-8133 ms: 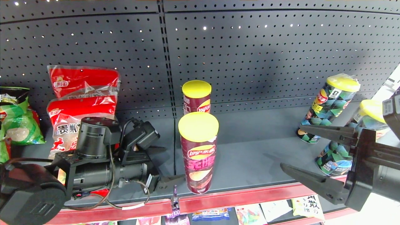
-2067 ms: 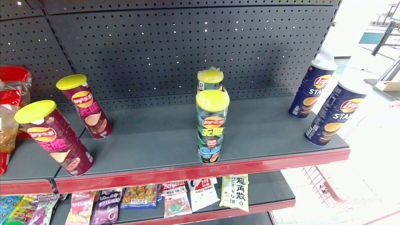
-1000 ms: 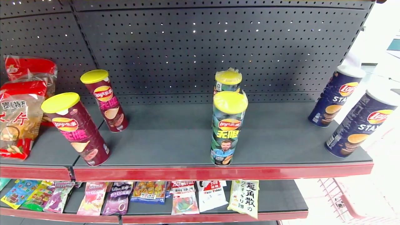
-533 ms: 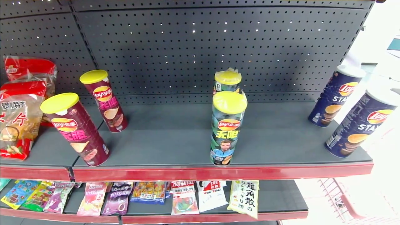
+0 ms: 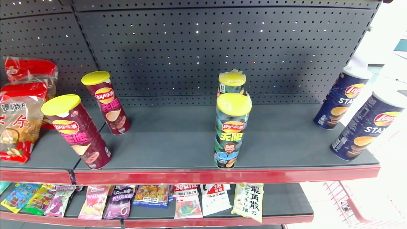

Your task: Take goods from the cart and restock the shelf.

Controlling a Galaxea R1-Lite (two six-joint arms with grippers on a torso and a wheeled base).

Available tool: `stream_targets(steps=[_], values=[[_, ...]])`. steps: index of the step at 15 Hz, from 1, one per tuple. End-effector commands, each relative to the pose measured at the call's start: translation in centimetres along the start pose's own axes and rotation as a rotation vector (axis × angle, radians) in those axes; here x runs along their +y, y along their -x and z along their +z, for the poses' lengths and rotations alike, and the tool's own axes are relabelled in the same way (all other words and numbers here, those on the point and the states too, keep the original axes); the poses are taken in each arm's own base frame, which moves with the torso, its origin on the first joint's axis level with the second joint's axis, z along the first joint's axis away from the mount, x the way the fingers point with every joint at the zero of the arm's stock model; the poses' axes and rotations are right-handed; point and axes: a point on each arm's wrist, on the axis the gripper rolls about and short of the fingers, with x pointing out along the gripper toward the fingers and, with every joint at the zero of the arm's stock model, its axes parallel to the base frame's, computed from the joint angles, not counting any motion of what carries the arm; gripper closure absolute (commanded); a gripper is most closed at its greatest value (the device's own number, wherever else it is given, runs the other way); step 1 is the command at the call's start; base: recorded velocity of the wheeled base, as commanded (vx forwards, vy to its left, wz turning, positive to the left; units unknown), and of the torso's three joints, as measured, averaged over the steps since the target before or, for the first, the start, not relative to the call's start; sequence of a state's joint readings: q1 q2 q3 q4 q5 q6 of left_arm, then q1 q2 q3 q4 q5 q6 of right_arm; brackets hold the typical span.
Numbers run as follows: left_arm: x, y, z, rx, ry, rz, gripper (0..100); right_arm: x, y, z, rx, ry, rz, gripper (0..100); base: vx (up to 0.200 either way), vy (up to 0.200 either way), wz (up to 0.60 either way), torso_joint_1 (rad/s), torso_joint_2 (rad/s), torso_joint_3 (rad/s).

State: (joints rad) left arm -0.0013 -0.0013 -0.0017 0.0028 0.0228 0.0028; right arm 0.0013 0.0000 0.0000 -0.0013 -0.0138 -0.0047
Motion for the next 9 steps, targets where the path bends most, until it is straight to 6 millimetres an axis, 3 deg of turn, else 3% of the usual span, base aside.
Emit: stream_targets(steps=[1,2,9], values=[[0.00,-0.01,0.00,0.002,0.000,0.000,0,0.00,-0.01,0.01,0.001,0.001,0.000,0,0.200,0.000,0.00,0.002,0.00,-0.007],[0.00,-0.01,0.00,0.002,0.000,0.000,0,0.00,-0.01,0.01,0.001,0.001,0.000,0,0.200,0.000,0.00,0.007,0.00,0.002],[0.00,-0.01,0.00,0.002,0.000,0.000,0,0.00,-0.01,0.01,0.001,0.001,0.000,0,0.000,0.000,0.00,0.000,0.00,0.000]])
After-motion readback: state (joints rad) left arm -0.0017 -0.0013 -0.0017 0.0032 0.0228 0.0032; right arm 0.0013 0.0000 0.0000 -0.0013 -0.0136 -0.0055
